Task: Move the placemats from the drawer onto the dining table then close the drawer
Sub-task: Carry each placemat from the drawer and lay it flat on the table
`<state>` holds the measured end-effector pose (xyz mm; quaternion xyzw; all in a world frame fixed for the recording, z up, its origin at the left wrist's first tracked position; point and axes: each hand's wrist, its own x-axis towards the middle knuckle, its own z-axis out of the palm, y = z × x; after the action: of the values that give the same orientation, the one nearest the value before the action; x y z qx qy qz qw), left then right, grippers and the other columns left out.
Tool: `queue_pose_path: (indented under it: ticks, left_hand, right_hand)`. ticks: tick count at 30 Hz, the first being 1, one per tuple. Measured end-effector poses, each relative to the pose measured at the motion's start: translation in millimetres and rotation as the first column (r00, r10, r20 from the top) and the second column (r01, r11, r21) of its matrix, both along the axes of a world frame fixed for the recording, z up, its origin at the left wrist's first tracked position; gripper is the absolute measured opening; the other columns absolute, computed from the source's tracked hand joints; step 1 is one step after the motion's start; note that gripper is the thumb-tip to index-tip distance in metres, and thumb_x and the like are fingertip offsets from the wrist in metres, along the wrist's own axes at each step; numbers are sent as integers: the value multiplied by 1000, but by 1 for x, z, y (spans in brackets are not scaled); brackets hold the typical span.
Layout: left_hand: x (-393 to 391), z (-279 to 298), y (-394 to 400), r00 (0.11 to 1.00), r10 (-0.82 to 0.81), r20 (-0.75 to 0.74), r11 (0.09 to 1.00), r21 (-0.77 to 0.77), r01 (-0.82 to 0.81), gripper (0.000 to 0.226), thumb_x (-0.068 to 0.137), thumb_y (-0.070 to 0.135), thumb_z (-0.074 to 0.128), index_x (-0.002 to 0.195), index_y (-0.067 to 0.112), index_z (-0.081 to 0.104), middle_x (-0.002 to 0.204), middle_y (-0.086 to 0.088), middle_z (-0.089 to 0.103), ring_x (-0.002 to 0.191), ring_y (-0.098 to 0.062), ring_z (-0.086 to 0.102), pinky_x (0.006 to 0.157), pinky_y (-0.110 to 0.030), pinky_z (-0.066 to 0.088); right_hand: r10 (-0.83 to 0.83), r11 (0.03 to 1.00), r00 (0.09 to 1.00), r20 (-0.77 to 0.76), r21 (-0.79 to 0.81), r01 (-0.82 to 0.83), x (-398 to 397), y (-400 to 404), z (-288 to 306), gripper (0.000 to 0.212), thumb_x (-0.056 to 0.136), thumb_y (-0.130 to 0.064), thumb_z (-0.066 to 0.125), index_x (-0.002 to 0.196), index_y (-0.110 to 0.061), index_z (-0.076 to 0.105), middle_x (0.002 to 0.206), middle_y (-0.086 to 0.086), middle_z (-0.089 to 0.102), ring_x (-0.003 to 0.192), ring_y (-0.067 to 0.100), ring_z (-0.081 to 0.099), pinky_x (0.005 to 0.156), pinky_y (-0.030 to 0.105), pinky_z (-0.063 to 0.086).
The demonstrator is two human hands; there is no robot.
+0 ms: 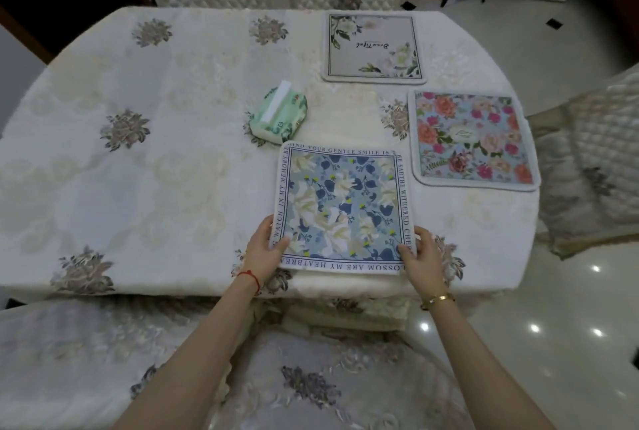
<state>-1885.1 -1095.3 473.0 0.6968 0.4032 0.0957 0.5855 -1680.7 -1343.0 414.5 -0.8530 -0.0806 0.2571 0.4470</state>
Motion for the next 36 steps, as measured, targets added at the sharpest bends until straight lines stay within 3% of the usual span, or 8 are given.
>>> queue_pose_path:
  ticks: [7,11,15,22,25,27,31,36]
  left_hand:
    - [-11,-16,2,997,72,-29,994,-83,-74,64,84,16,71,141,20,42,129,-3,61,117,-18,59,95,-42,53]
    - [-10,-16,-1,994,104,-12,993,-61,-105,64,86,12,69,142,19,42,128,-3,61,114,-17,61,88,-28,55]
    - [-10,-15,-2,992,124,-18,990,-61,-125,63,87,9,68,143,19,41,130,-4,60,114,-18,61,93,-38,54]
    - [-13,-19,-3,992,117,-48,992,-42,-119,65,86,10,68,144,20,40,133,-5,59,115,-18,60,95,-42,53]
    - [-10,-18,-3,989,137,-59,990,-17,-138,66,86,9,69,144,19,40,131,-5,60,110,-19,63,92,-39,54]
    - [-8,-14,-2,983,164,-79,986,18,-163,69,84,10,71,144,17,40,127,-6,62,103,-16,64,92,-36,54]
    - [-6,-6,3,962,182,-204,967,214,-138,70,81,29,74,142,17,42,123,2,63,94,-12,63,89,-32,52]
    - [16,0,22,963,29,-269,861,497,113,56,92,34,58,142,16,41,139,-2,51,125,-19,48,99,-35,42]
  right_hand:
    - [-14,1000,999,45,-5,14,-11,16,45,43,91,-4,59,128,-19,42,97,5,69,80,11,67,73,40,57]
    - [19,999,997,73,-29,-17,-10,17,43,46,92,-5,58,131,-19,40,99,5,69,78,10,67,68,38,57]
    - [64,997,994,94,-45,-59,-8,18,41,46,91,-7,60,130,-21,40,97,1,69,78,14,69,71,44,58]
    - [84,996,987,134,-45,-78,-6,18,40,45,91,-7,60,132,-16,41,100,4,69,80,11,67,69,31,55]
    - [92,995,980,176,-48,-85,-6,13,36,43,90,-11,63,129,-18,46,107,4,66,90,17,66,78,41,56]
    - [117,992,962,245,-78,-101,-4,10,32,42,87,-15,66,126,-18,50,111,5,60,99,22,60,86,43,52]
    - [177,976,904,389,-187,-110,2,10,35,48,86,-22,61,131,-8,51,122,10,53,114,25,48,94,19,27]
    - [298,949,836,460,-240,-206,25,40,36,53,92,-34,50,137,-7,45,138,10,48,129,25,39,110,36,32]
